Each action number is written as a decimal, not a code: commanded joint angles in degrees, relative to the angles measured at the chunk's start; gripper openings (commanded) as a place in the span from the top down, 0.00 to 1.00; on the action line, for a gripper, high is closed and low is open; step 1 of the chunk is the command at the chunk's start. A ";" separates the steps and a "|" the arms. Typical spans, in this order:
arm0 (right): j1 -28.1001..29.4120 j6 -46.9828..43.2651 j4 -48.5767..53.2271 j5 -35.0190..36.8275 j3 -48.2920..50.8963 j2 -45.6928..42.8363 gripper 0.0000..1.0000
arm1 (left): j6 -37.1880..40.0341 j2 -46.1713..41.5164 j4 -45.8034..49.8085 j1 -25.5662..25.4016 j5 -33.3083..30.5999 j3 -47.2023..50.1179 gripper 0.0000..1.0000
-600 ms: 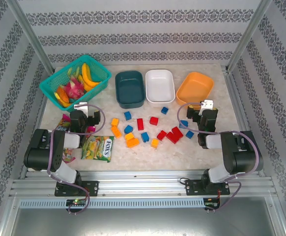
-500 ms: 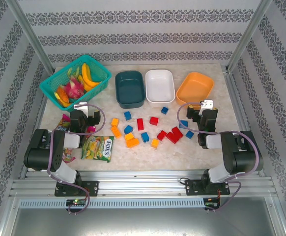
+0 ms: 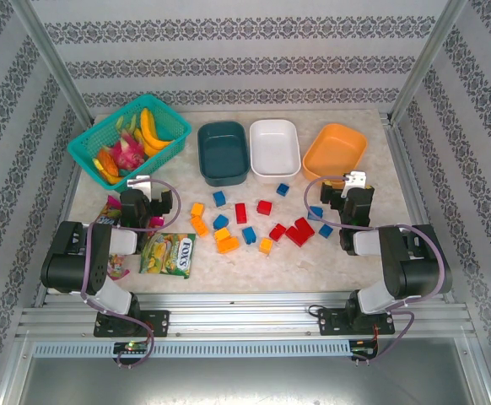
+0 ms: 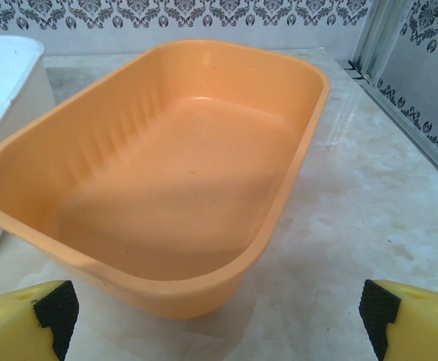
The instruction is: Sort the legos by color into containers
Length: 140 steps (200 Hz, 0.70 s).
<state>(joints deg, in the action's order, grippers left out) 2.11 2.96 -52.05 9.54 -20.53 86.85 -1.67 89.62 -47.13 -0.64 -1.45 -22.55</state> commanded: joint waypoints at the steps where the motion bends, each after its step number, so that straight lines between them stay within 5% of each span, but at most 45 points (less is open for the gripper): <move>1: 0.09 -0.42 -0.63 -0.93 -0.82 -0.37 0.02 | 0.94 -0.23 -0.68 0.72 1.24 -0.99 0.00; 45: 0.37 -0.28 -0.88 1.09 -0.61 -2.13 0.02 | 0.85 -4.28 3.94 0.47 0.11 -1.80 0.00; 61: 2.80 -1.46 11.78 7.35 -2.94 -10.90 0.02 | -0.98 -12.05 17.28 -0.57 -6.00 -5.78 0.00; 105: 11.86 -5.28 37.90 19.26 -17.37 -33.12 0.02 | -6.58 -31.44 34.36 -7.40 -16.85 -10.90 0.00; 120: 13.71 4.46 54.33 21.25 -28.92 -35.34 0.02 | -4.98 -36.19 39.58 -12.44 -19.67 -14.90 0.00; 140: 10.61 23.75 81.03 8.74 -42.62 -33.65 0.02 | -5.93 -38.38 45.80 -18.43 -24.06 -22.35 0.00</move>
<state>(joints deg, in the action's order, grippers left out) 14.79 6.52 -6.37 24.12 -50.74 53.15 -5.32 53.63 -14.44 -13.65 -18.24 -37.95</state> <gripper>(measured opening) 0.977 0.998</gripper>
